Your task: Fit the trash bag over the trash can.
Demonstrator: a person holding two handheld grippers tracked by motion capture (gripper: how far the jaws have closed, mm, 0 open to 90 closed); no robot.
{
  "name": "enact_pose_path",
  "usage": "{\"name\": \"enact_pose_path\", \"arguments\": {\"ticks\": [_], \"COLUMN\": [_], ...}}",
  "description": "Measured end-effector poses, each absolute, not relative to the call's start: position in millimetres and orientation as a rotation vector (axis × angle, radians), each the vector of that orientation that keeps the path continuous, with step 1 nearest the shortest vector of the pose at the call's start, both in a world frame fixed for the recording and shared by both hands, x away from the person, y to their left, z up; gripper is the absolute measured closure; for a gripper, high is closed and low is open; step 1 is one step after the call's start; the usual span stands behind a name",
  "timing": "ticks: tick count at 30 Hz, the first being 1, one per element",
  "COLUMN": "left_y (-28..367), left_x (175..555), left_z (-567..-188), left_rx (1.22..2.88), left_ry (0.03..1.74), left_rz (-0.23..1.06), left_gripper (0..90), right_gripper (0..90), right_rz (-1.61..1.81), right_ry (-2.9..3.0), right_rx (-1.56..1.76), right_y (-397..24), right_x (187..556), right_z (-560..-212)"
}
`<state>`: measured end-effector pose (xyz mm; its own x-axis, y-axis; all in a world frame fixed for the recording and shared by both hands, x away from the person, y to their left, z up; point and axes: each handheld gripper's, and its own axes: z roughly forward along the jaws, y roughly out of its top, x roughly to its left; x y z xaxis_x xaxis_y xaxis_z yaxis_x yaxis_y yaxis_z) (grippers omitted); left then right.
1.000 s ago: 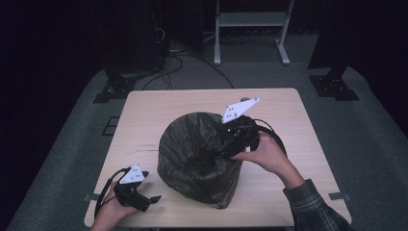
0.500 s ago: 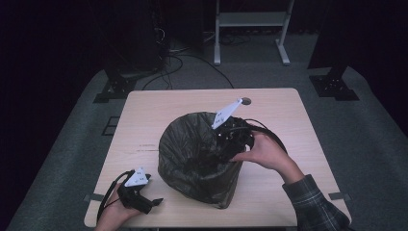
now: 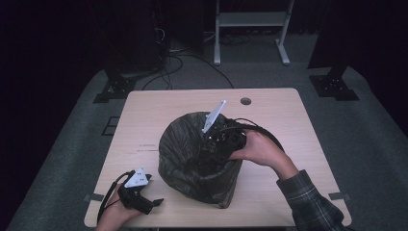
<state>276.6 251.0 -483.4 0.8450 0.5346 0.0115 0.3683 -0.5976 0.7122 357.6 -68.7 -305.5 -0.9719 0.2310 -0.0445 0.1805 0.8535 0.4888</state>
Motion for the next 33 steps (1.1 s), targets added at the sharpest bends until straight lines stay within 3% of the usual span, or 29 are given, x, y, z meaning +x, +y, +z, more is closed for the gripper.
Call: {"name": "enact_pose_path", "arguments": {"ticks": [7,19,33], "left_y": [250.8,250.7,250.7], "left_x": [276.3,276.2,276.2], "left_z": [-483.4,-483.4,-483.4], "left_rx": [2.275,2.275,2.275], "left_ry": [0.654,0.653,0.653], "left_rz": [0.288,0.288,0.29], "left_gripper": [0.0,0.0,0.0], "right_gripper": [10.0,9.9,9.7], "right_rz": [0.779,0.976,0.814], "right_ry": [2.915,2.799,2.891], "right_rx": [0.33,0.329,0.342], "right_y": [-65.7,-58.4,4.7], "right_x": [358.1,362.1,385.6], "right_z": [-305.9,-270.2,-307.9]}}
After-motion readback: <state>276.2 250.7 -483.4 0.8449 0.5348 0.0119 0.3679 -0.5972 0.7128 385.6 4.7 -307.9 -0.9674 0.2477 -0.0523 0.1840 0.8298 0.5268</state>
